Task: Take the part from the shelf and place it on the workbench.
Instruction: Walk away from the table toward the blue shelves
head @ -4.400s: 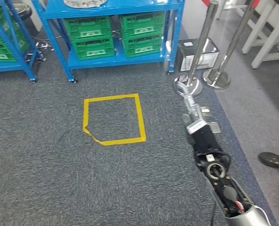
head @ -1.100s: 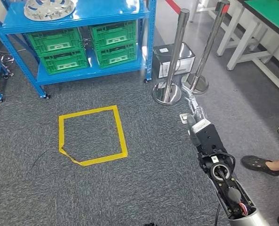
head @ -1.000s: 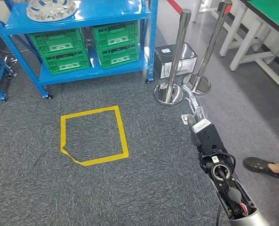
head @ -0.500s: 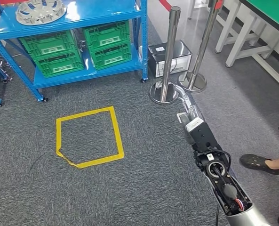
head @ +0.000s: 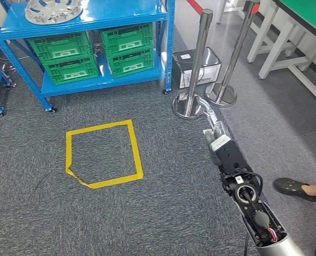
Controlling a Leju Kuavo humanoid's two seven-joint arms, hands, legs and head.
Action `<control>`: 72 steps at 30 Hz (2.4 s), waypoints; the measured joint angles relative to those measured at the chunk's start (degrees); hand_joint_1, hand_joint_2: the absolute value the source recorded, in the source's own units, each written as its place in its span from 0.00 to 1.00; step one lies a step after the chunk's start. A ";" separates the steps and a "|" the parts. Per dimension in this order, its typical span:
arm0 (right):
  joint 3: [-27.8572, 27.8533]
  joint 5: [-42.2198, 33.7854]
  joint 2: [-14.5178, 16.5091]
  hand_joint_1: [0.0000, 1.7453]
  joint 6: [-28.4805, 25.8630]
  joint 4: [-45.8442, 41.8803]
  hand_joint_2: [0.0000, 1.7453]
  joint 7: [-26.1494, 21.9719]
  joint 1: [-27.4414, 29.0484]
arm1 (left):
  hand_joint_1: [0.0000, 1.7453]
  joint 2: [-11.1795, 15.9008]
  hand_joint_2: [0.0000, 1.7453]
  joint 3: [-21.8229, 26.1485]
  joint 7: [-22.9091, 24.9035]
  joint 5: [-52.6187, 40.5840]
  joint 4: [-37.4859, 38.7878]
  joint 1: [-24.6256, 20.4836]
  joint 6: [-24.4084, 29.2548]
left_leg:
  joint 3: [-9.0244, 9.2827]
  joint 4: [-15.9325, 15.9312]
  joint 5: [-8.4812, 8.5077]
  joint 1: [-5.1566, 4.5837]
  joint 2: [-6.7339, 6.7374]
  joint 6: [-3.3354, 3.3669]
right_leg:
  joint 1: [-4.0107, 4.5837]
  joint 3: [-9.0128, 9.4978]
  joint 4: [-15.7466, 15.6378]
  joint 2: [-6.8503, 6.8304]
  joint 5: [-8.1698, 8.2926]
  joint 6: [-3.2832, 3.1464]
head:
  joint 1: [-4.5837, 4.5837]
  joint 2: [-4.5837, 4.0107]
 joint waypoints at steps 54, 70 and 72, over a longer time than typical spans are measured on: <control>0.85 0.84 0.04 0.00 2.16 0.26 0.00 1.01 -0.80 | 0.00 0.00 0.00 0.01 -0.24 0.27 0.07 0.10 -0.32 | 0.47 -0.60 0.17 0.91 0.83 1.00 | -0.96 -1.54 4.26 -2.34 -2.84 2.37 | -0.32 0.00; 0.84 0.84 0.04 0.00 2.15 0.50 0.00 1.01 -0.78 | 0.00 -0.21 0.00 0.00 -0.20 0.13 0.07 0.14 -0.46 | -2.52 6.19 -3.90 0.45 -2.05 -0.78 | -0.79 -0.23 -0.92 1.07 1.48 -0.80 | 0.31 0.00; 0.83 0.84 0.04 0.00 2.19 0.54 0.00 1.02 -0.70 | 0.00 -0.27 0.00 0.00 -0.20 0.11 0.07 0.03 -0.45 | -6.91 14.33 -7.15 0.78 -0.67 -1.35 | -0.85 -0.21 -0.95 0.37 1.37 -0.93 | -0.27 0.00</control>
